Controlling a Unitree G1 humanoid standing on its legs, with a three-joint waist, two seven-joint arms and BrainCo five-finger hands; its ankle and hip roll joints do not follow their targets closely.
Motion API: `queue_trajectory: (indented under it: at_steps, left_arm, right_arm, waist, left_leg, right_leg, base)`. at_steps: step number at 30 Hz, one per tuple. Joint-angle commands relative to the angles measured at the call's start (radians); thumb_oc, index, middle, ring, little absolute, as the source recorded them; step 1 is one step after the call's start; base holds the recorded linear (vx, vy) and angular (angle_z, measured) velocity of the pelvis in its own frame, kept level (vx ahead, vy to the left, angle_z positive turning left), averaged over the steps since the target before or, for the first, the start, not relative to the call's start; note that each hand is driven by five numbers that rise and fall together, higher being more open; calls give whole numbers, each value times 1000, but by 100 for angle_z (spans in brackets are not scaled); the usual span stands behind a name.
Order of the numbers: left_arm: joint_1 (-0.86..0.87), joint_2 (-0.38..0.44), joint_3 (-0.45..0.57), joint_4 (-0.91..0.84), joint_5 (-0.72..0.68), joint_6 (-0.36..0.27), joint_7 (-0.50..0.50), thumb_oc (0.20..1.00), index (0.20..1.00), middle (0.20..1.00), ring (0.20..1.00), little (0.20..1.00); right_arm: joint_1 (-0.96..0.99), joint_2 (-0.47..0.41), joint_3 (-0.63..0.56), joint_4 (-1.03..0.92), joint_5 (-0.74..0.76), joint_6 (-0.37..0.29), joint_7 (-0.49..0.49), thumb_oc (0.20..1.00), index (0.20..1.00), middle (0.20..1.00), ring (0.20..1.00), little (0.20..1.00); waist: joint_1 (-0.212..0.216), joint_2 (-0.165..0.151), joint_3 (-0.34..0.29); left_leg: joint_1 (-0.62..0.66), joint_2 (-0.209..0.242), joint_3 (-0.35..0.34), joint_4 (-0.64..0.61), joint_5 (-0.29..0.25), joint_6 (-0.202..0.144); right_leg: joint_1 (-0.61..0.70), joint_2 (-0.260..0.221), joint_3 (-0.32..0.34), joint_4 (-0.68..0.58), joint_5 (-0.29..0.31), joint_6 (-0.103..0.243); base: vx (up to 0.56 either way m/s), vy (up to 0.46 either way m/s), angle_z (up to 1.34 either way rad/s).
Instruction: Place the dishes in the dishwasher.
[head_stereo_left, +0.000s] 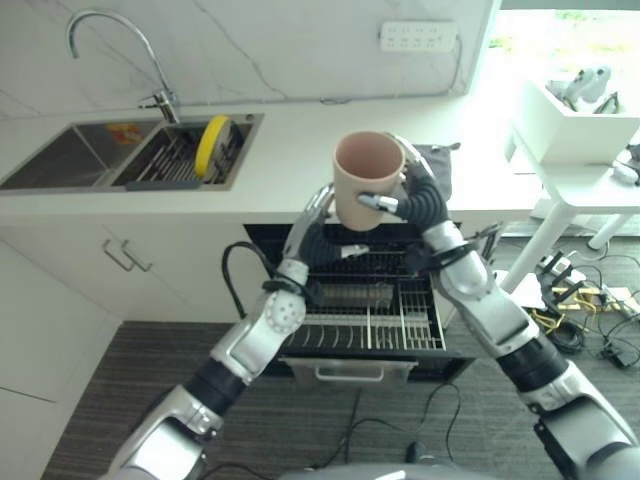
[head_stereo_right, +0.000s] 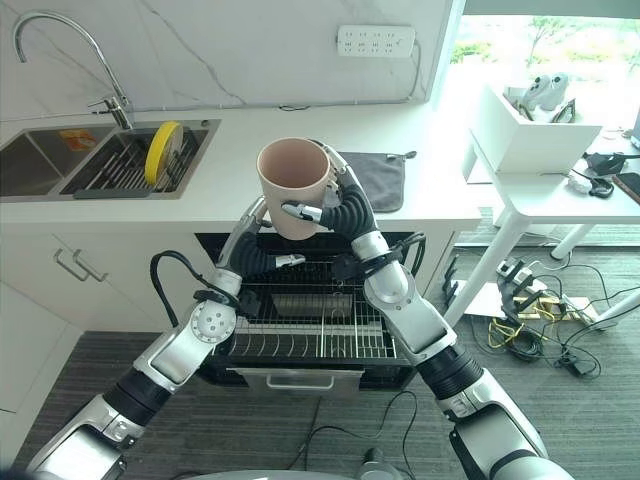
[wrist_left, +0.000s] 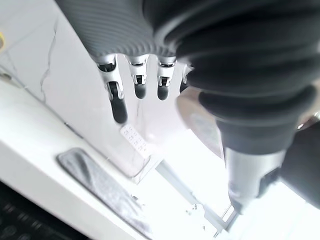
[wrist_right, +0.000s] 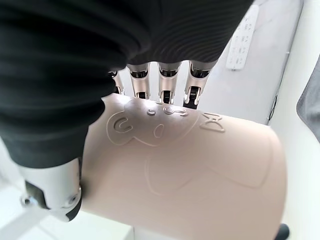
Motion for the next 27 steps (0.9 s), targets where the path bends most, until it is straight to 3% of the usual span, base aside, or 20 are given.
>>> queue_trajectory:
  at_steps: [1, 12, 14, 16, 18, 19, 24, 25, 27]
  left_arm:
    - [-89, -3, -67, 26, 20, -23, 18, 1000, 1000, 1000, 1000, 1000]
    - [-41, 12, -31, 59, 5, -28, 58, 1000, 1000, 1000, 1000, 1000]
    - [-18, 17, -17, 60, -31, -63, 34, 1000, 1000, 1000, 1000, 1000]
    - [19, 22, 1, 44, -112, -149, -108, 1000, 1000, 1000, 1000, 1000]
    - [47, 25, 1, 34, -155, -158, -211, 1000, 1000, 1000, 1000, 1000]
    - [64, 33, -4, 34, -170, -146, -304, 1000, 1000, 1000, 1000, 1000]
    - [127, 94, -33, 88, -149, -129, -469, 1000, 1000, 1000, 1000, 1000]
    - [141, 126, -48, 115, -119, -98, -562, 1000, 1000, 1000, 1000, 1000]
    - [137, 145, -65, 139, -92, -60, -631, 1000, 1000, 1000, 1000, 1000]
  right_arm:
    - [-74, 45, -82, -65, 33, -132, -75, 200, 200, 200, 200, 200]
    - [6, -8, -197, -83, 49, -203, -150, 200, 200, 200, 200, 200]
    - [35, -27, -235, -92, 57, -212, -154, 200, 200, 200, 200, 200]
    - [87, -48, -277, -105, 74, -206, -124, 200, 200, 200, 200, 200]
    - [123, -56, -296, -108, 88, -203, -88, 200, 200, 200, 200, 200]
    - [146, -63, -304, -107, 101, -187, -64, 200, 200, 200, 200, 200]
    - [245, -83, -304, -57, 166, -183, 47, 200, 200, 200, 200, 200]
    - [269, -88, -293, -9, 167, -179, 98, 200, 200, 200, 200, 200]
    - [265, -89, -280, 49, 170, -174, 131, 200, 200, 200, 200, 200]
  waist:
    - [-9, -31, -12]
    - [-26, -26, -7]
    - [-30, -26, -6]
    - [-37, -26, -6]
    - [-43, -23, -6]
    - [-48, -20, -7]
    - [-73, -6, -6]
    - [-82, 2, -4]
    - [-87, 10, 1]
  left_leg:
    - [-26, 13, 41, 113, -64, 6]
    - [-23, 21, 63, 118, -65, 6]
    - [-23, 22, 66, 118, -66, 7]
    - [-25, 23, 70, 120, -67, 8]
    - [-25, 23, 74, 119, -67, 9]
    - [-26, 24, 78, 120, -67, 8]
    - [-26, 30, 104, 136, -70, 8]
    - [-32, 34, 117, 159, -75, 6]
    - [-41, 33, 118, 179, -80, 6]
  right_leg:
    - [18, -81, 65, 113, -127, 97]
    - [20, -81, 64, 117, -129, 94]
    - [19, -79, 66, 119, -131, 93]
    - [16, -78, 70, 122, -131, 94]
    - [12, -77, 73, 123, -130, 95]
    - [8, -77, 75, 124, -130, 96]
    - [-1, -78, 82, 124, -127, 98]
    - [-6, -80, 83, 123, -124, 98]
    - [-12, -82, 86, 124, -121, 97]
  base:
    - [0, 0, 0]
    - [1, -2, -4]
    - [0, 0, 0]
    - [32, -10, 0]
    - [0, 0, 0]
    - [0, 0, 0]
    - [50, 38, -10]
    - [106, 47, -20]
    - [109, 48, -9]
